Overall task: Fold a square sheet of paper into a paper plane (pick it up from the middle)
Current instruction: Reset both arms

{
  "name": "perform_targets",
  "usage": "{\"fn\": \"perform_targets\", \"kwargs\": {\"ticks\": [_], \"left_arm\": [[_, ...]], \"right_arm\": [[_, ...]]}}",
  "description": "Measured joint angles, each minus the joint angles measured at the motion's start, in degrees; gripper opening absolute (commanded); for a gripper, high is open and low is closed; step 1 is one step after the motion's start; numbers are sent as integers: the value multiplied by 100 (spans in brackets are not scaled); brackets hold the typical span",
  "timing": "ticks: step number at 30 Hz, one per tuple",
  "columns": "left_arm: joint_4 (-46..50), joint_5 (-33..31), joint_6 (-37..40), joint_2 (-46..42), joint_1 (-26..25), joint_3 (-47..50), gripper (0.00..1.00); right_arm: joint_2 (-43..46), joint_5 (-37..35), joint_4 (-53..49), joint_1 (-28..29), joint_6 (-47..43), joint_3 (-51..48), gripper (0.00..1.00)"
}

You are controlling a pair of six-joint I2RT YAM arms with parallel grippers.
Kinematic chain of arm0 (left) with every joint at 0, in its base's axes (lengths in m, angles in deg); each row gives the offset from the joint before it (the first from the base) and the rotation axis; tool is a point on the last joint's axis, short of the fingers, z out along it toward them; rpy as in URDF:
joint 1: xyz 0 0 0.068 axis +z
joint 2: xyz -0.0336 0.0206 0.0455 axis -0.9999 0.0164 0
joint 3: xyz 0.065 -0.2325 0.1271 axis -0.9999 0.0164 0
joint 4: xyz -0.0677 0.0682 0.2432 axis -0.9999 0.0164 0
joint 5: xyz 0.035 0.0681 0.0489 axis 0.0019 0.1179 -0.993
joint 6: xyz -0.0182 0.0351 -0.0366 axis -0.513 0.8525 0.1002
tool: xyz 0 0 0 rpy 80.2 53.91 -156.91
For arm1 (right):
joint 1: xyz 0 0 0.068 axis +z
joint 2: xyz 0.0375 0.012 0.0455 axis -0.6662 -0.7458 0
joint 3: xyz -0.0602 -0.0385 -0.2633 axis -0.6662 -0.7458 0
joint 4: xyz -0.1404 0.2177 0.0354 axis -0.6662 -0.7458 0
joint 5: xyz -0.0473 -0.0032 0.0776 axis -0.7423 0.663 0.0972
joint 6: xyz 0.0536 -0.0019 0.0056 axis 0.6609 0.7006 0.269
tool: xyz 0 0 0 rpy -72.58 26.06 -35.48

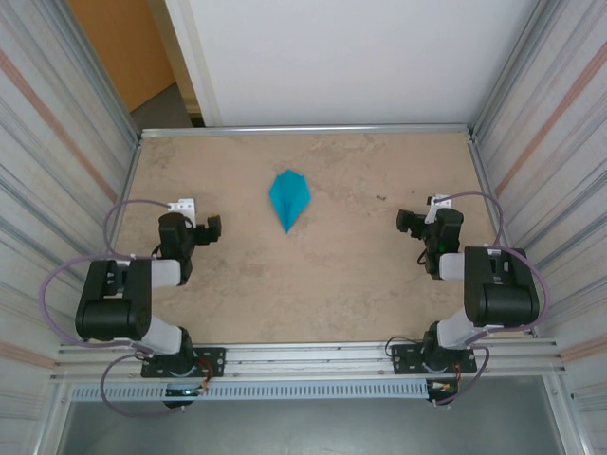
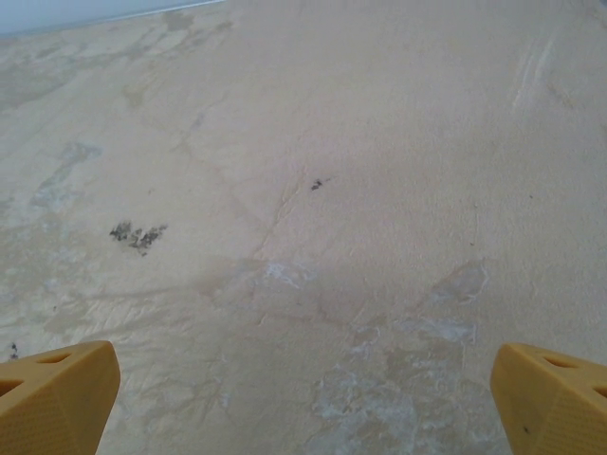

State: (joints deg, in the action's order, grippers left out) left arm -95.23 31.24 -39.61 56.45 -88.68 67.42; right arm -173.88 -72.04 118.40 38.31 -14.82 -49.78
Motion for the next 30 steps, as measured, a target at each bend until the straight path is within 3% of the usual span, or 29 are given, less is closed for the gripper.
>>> {"fn": "perform_targets", "kwargs": {"ticks": [30], "left_arm": [[-278,-157,212,138,-205,-44,99]], "right_arm": [[0,61,-2,0,-17,0,99]]}}
